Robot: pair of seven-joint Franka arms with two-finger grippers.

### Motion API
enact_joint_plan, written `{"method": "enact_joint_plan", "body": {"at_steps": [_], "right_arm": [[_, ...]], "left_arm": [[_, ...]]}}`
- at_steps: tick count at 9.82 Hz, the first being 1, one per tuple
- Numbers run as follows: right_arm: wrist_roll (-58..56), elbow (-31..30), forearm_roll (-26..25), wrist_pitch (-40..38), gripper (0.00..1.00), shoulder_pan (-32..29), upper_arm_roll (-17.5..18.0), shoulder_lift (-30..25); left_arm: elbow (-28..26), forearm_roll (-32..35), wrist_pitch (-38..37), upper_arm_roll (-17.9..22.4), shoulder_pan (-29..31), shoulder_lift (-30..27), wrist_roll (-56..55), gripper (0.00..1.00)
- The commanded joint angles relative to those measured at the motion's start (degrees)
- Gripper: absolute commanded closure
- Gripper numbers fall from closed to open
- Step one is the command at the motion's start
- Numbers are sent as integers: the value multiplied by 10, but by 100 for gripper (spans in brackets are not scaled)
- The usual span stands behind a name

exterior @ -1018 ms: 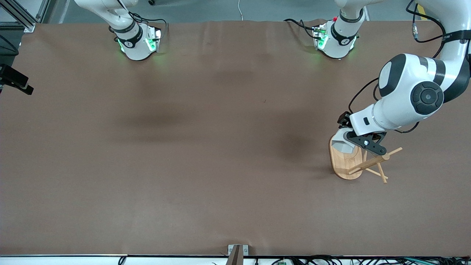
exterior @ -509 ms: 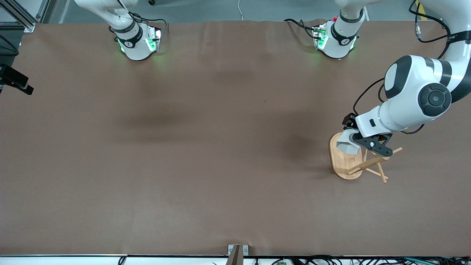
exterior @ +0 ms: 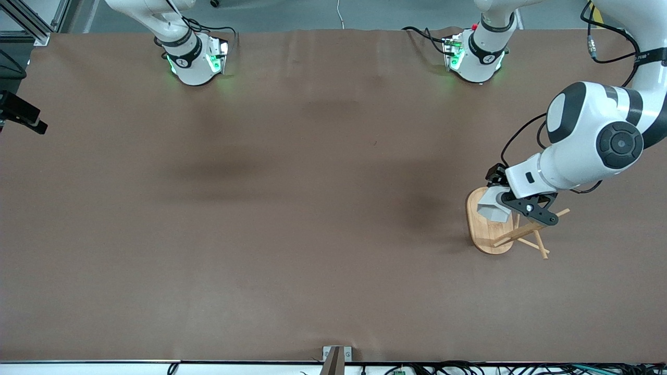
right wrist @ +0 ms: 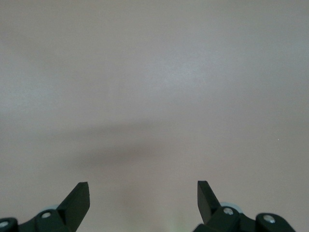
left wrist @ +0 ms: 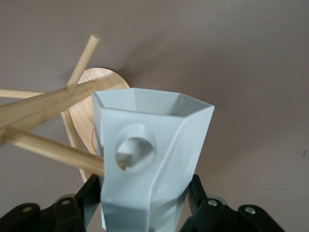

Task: Hang cup on rack
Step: 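Lower the cup with the left gripper, threading its handle onto a peg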

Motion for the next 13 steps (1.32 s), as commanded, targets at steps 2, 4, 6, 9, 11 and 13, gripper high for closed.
{"method": "enact_joint_plan", "body": {"at_steps": [2,4,6,9,11,13], "right_arm": [[11,-14,-11,4,1,0,2,-14],[11,-15,-11,5,1,1,2,-14],[11,-14,-11,4,1,1,2,-14],[11,-14,-11,1,1,1,2,-14],[11,-14,-11,0,1,-1,2,-14],[11,-14,-11,-1,1,-1,2,-14]], "left_arm": [[19,24,7,-4,9,37,9,97],[22,28,7,-4,15,45,9,97],[32,30,6,-4,21,51,35,97],[37,31,5,-4,28,55,43,96],[39,32,6,-4,37,63,49,93],[46,32,7,-4,38,72,49,17]]}}
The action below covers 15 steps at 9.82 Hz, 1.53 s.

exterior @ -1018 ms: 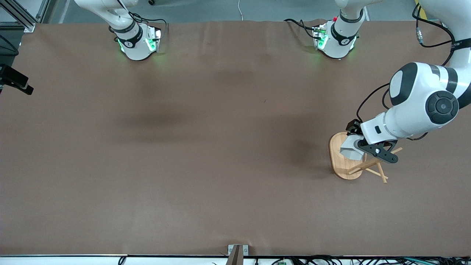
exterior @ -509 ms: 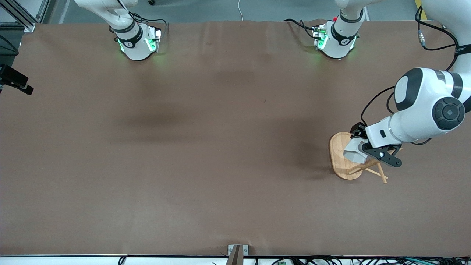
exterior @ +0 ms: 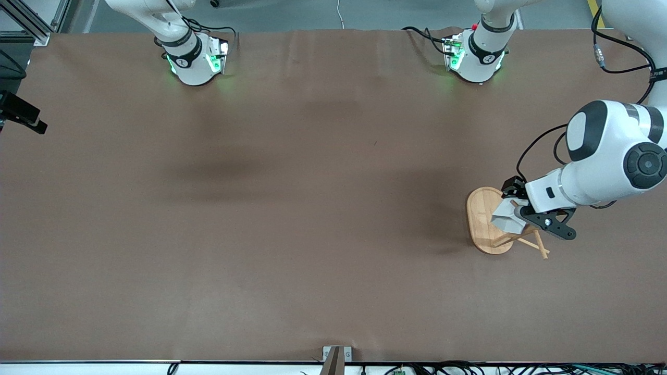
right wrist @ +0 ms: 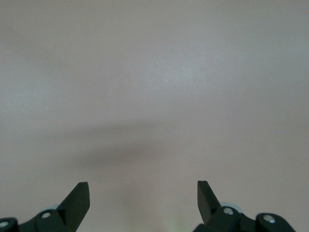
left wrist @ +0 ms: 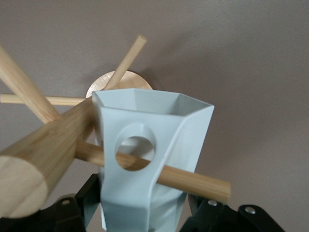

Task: Hang cup on rack
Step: 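Open the left gripper and withdraw it from the hung cup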

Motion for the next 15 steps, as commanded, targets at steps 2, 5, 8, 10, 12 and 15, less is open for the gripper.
{"method": "enact_joint_plan", "body": {"at_steps": [2,5,8,10,12,15], "right_arm": [[10,-14,-11,0,1,-2,2,-14],[10,-14,-11,0,1,-2,2,-14],[10,-14,-11,0,1,-2,2,-14],[10,-14,-11,0,1,-2,2,-14],[10,-14,-11,0,1,-2,2,-14],[10,-14,-10,0,1,-2,2,-14]], "left_arm": [[14,14,5,-4,4,23,6,0],[19,7,0,-8,1,13,-5,0],[45,3,-22,-11,2,-30,-54,0],[98,-7,-91,-11,2,-44,-89,0],[112,-7,-111,-11,0,-72,-143,0],[123,-1,-112,-23,4,-94,-178,0]]}}
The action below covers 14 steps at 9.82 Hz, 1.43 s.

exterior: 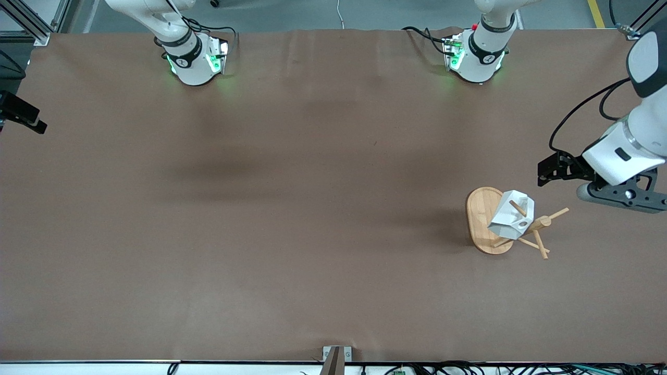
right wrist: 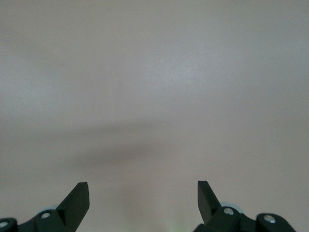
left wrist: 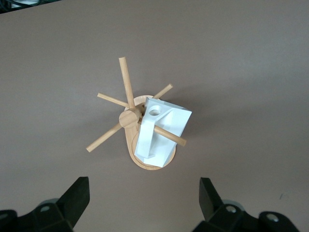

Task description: Hang cup on rack

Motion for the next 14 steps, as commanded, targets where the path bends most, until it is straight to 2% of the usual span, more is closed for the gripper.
{"method": "enact_joint_plan", "body": {"at_steps": [1,2,5,7,10,14], "right_arm": [[10,-14,-10,1,1,-1,3,-14],[10,-14,-10,1,1,-1,3,-14],[10,-14,-10,-1,1,0,3,-14],[10,-14,-10,0,1,0,3,-14],[10,-14,-10,-1,1,0,3,-14],[10,-14,-10,-1,1,0,3,-14]], "left_arm": [[-1,-1,-6,0,-1,-16,-3,0],[-2,-3,-6,21,-7,-29,1,0],[-17,-30,-51,138,-90,-81,1,0],[-77,-54,-50,198,-155,-129,-13,0],[-150,-54,-23,215,-168,-182,-11,0],[-143,-52,-40,215,-165,-185,-2,0]]}}
